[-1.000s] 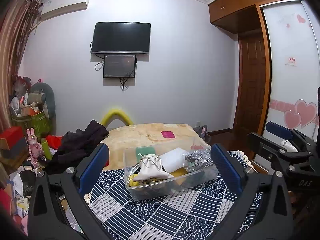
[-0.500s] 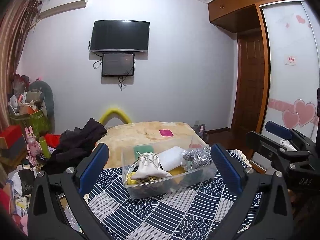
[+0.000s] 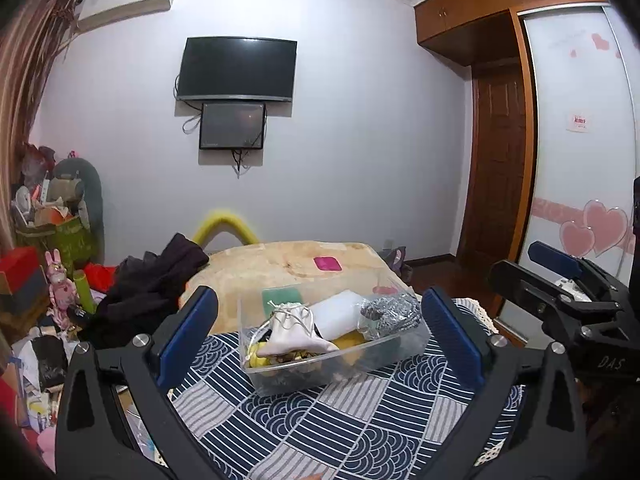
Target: Organize soft objects
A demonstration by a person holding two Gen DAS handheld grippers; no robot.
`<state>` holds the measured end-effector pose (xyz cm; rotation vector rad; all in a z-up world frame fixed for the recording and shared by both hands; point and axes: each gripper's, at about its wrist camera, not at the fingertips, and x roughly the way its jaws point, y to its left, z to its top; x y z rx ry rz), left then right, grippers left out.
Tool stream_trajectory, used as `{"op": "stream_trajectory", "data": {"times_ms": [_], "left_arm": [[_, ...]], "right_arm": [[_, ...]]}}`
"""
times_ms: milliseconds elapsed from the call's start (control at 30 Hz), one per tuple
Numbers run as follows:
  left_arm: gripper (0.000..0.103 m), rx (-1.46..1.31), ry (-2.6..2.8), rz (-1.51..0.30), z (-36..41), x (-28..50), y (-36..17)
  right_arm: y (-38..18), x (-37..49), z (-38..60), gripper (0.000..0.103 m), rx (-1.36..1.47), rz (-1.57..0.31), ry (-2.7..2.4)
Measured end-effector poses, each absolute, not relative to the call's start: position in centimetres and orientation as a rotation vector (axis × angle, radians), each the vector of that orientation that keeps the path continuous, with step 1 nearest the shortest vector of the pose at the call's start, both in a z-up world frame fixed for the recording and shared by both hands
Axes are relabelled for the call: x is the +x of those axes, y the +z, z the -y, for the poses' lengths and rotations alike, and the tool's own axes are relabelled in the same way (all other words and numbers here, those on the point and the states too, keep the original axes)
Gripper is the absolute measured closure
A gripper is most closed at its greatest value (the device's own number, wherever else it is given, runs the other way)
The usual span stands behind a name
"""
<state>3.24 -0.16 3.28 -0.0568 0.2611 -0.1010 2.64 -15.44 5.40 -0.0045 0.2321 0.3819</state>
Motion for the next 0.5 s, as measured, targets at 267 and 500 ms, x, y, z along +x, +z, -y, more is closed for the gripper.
{"op": "stream_trajectory", "data": {"times_ms": [267,500], "left_arm": [[0.000,-0.058,-0.107,-0.257,0.30,3.20,3.24],[0.000,-0.063,-0.122,-0.265,0.28,3.40,3.17]], "right_arm": [[5.42,2.64,15.41,0.000,0.001,-0.236,0.385],[5.46,2.63,15.42,0.000,0.008,-0.239,0.388]]}}
